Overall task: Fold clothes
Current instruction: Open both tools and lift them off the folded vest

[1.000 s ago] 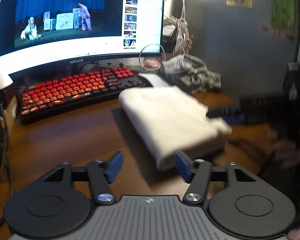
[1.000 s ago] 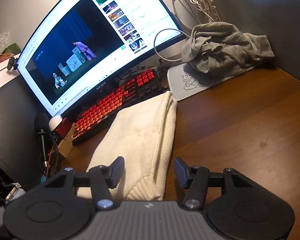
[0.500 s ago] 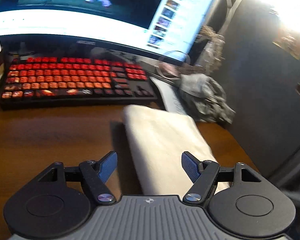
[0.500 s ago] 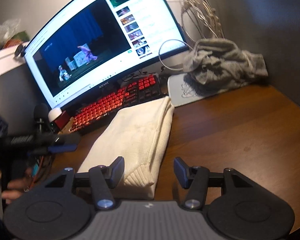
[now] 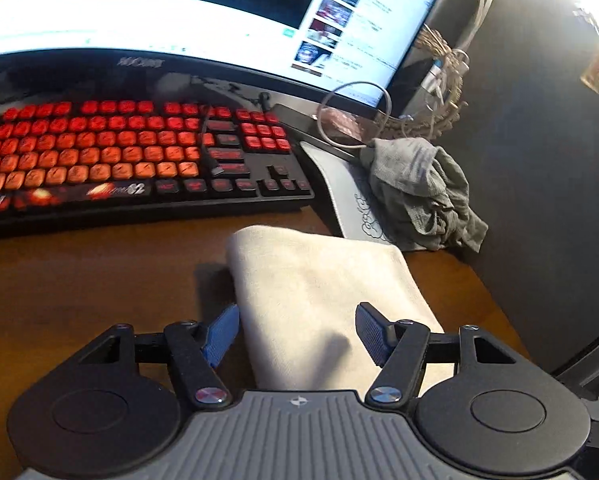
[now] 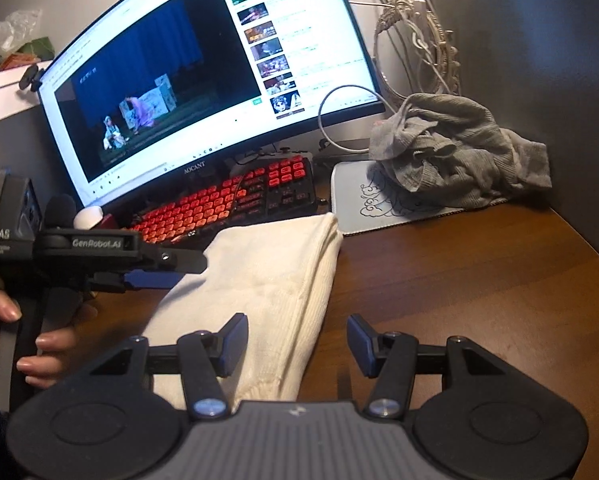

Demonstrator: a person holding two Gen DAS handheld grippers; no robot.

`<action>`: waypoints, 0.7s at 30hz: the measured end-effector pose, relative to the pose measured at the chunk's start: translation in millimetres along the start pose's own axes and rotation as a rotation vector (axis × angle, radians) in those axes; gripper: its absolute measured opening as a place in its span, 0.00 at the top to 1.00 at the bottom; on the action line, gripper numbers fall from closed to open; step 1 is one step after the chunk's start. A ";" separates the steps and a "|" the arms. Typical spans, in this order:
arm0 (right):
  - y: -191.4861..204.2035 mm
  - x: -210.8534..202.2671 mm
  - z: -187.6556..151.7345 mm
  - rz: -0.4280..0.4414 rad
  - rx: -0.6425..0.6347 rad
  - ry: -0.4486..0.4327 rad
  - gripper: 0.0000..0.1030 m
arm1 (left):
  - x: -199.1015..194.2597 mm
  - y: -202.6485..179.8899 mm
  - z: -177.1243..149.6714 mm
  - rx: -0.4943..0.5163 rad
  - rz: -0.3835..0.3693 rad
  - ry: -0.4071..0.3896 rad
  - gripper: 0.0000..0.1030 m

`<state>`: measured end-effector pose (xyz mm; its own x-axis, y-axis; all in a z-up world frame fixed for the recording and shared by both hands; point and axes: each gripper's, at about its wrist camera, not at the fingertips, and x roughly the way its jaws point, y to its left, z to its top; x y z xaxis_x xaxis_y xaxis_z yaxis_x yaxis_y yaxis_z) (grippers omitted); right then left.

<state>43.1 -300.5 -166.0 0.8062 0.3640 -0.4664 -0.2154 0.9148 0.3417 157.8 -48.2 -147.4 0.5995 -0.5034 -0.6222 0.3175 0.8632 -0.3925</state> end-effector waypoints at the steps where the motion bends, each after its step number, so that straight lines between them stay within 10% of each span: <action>1: 0.8 2.5 0.6 0.000 -0.005 0.002 0.48 | 2.6 -1.2 1.0 0.005 -0.001 0.006 0.39; 21: 11.2 15.8 2.4 0.044 -0.029 0.027 0.47 | 18.7 -11.7 3.7 0.059 0.025 0.007 0.37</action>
<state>54.6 -284.9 -167.6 0.7806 0.4083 -0.4733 -0.2668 0.9023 0.3385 168.0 -67.6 -151.9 0.6027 -0.4814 -0.6364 0.3454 0.8763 -0.3358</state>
